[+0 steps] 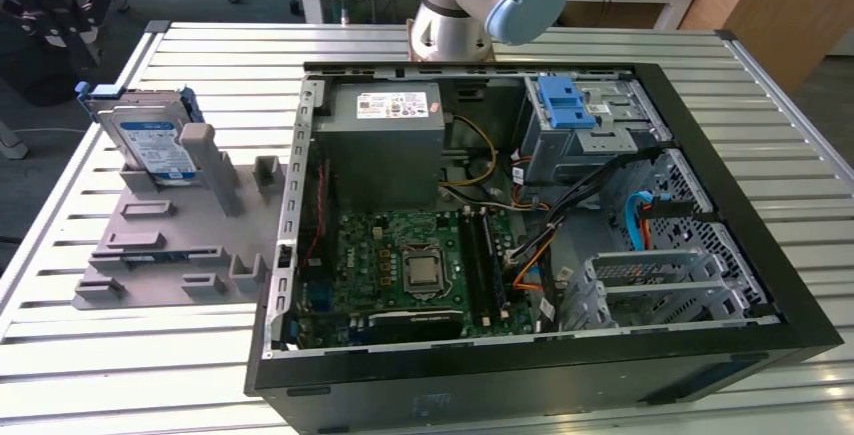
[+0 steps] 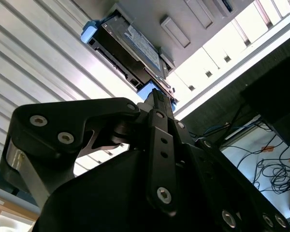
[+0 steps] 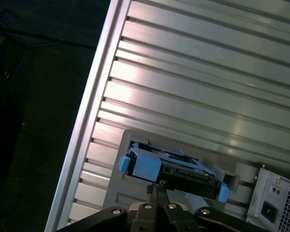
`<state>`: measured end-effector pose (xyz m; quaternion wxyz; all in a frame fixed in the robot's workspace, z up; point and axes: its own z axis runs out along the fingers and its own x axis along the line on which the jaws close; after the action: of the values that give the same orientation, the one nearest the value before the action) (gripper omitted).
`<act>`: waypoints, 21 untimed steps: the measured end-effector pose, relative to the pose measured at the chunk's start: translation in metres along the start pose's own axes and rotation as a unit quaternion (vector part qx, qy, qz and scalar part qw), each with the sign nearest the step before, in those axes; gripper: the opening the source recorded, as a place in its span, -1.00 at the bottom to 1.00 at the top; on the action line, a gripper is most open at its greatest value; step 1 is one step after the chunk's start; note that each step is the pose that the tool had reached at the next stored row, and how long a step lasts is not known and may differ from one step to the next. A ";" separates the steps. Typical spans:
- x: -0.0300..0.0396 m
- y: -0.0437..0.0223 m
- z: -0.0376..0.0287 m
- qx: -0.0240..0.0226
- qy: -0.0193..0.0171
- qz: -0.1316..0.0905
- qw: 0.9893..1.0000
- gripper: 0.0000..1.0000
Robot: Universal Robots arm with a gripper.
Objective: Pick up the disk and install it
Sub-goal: 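Pick up the disk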
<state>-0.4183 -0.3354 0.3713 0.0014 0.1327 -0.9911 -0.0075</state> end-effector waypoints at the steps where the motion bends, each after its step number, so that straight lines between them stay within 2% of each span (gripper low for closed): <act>1: 0.0000 0.0000 0.0000 0.000 0.000 -0.001 1.000 -0.79; 21: 0.0000 0.0000 0.0000 0.000 0.000 -0.029 1.000 -0.79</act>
<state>-0.4183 -0.3354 0.3713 0.0016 0.1618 -0.9868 -0.0075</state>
